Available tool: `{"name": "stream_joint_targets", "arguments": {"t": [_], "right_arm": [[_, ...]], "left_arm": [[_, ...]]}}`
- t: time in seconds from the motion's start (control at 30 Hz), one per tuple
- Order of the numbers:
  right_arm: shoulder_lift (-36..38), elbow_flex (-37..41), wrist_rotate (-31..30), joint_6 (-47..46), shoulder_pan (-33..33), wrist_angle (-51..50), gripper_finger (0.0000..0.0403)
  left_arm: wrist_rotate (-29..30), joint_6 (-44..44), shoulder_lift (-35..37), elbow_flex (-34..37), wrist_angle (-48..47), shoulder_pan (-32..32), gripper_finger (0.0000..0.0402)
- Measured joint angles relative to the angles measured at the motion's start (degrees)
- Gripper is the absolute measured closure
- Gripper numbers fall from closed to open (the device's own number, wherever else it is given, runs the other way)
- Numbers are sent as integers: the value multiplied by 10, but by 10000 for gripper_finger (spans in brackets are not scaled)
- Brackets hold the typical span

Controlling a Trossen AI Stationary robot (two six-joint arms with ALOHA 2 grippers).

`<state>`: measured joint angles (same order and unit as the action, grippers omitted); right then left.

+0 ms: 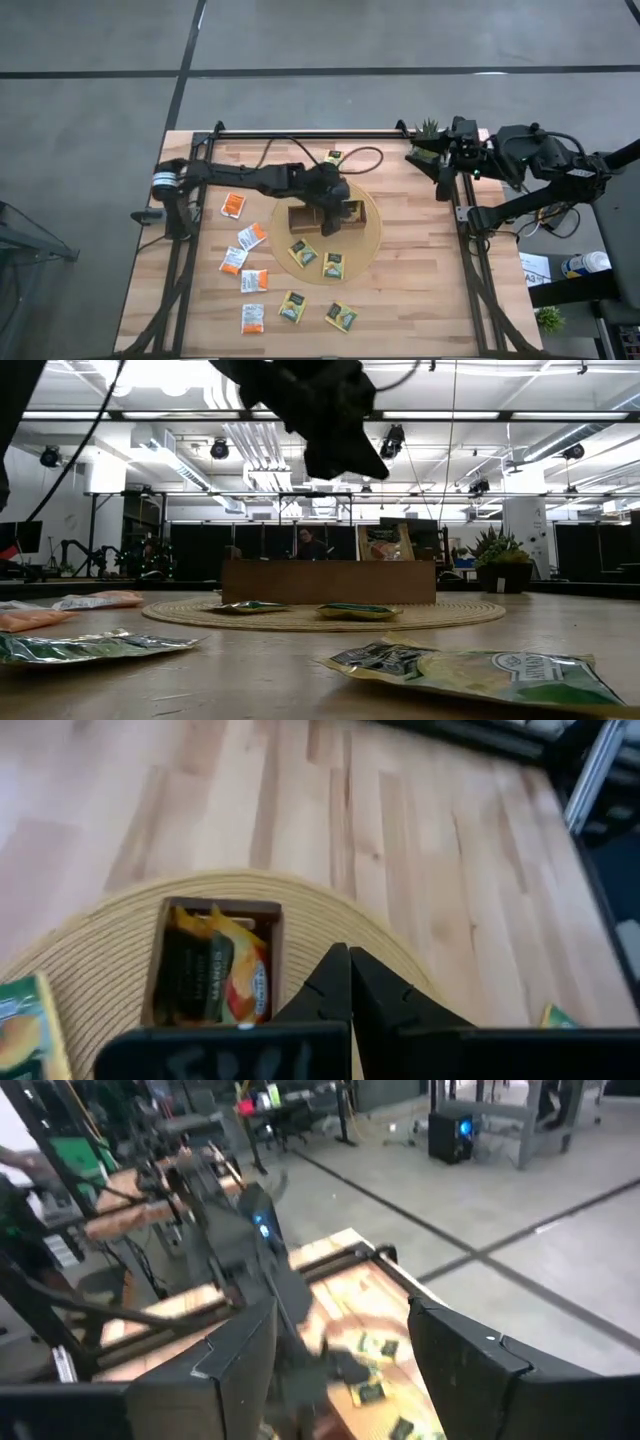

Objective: Pick & Place Tea
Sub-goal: Put the yellow tea bag into the middle section of the wooden organizer

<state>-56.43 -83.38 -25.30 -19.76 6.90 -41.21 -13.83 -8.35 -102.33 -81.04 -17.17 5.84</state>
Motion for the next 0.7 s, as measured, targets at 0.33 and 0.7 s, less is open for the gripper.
{"name": "stream_joint_targets", "arguments": {"t": [0.33,0.7], "right_arm": [[-62,12,74,4,1,-20,179],[-173,13,155,19,1,-23,179]], "left_arm": [[69,-63,157,142,70,-2,401],[115,-119,333,297,115,-2,401]]}}
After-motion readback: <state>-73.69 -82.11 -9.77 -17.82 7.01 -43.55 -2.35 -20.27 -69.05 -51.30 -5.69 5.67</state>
